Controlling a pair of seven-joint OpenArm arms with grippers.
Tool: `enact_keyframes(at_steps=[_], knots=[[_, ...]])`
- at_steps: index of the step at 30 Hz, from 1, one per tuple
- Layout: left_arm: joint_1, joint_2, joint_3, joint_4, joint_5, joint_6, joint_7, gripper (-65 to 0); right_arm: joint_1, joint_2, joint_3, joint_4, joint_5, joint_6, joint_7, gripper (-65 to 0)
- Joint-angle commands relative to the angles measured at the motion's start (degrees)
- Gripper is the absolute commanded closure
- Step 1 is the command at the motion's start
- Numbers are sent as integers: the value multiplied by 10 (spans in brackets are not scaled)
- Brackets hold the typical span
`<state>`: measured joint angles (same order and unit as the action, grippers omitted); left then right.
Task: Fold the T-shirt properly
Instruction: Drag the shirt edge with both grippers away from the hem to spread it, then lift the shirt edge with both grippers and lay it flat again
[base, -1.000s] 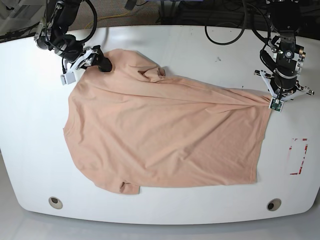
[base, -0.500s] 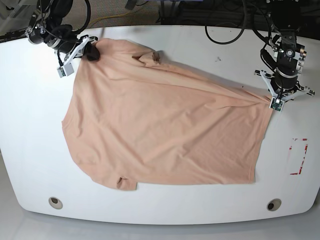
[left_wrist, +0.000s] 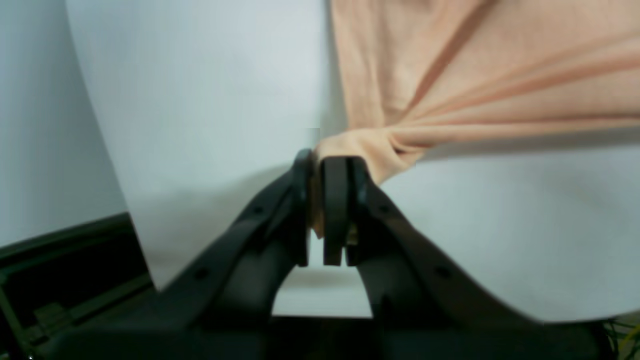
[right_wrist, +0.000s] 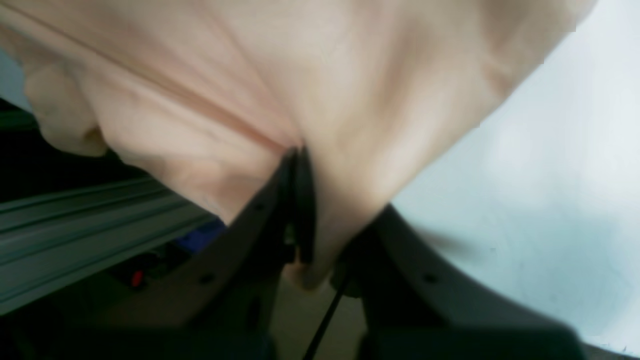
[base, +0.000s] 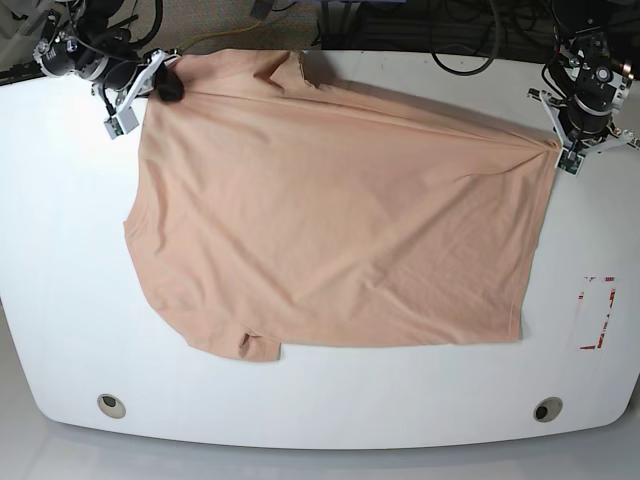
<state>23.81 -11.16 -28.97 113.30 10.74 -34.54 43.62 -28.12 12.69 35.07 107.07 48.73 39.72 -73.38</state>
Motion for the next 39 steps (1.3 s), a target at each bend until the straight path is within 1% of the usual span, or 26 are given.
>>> enact_keyframes(at_steps=[1,5,7,12,18,21,23,24,27,31,32,34,37,39], knots=[[-2,-5,11,7,10,8,-4,0,6,8,6,8,8,3,7,0],[-14,20,31,6,10,10,-4,0,39,5,4,2,6,3,7,0],[-42,36,54,6,14,10,-4,0,70,4,4,-13,5,3,7,0],[-88,56,107,3,14,10,-4,0,153,12,4,-92,5,3,8,0],[-156,82,150,-15,14,11,-4,0,264,49,3,-213,5,3,9,0],[-203,101,169,-20,14,11,-4,0,332,85,2,-267,5,3,9,0],[-227,106,172,-20,14,12,-4,0,366,99,2,-286,5,3,10,0],[-245,109,172,-20,14,18,-4,0,388,107,2,-297,-1,3,10,0],[-293,115,182,-20,14,58,-3,0,454,118,2,-312,-49,3,10,0],[-347,110,196,-21,14,88,-3,0,522,120,1,-316,-126,3,24,0],[-363,110,197,-22,15,92,-3,0,545,119,0,-316,-147,3,28,0],[-393,109,197,-25,15,94,3,0,588,119,-28,-317,-189,3,38,0],[-436,99,197,-27,32,95,30,0,635,120,-78,-314,-229,3,56,0],[-469,96,197,-27,45,95,43,0,668,121,-100,-316,-246,3,64,0]])
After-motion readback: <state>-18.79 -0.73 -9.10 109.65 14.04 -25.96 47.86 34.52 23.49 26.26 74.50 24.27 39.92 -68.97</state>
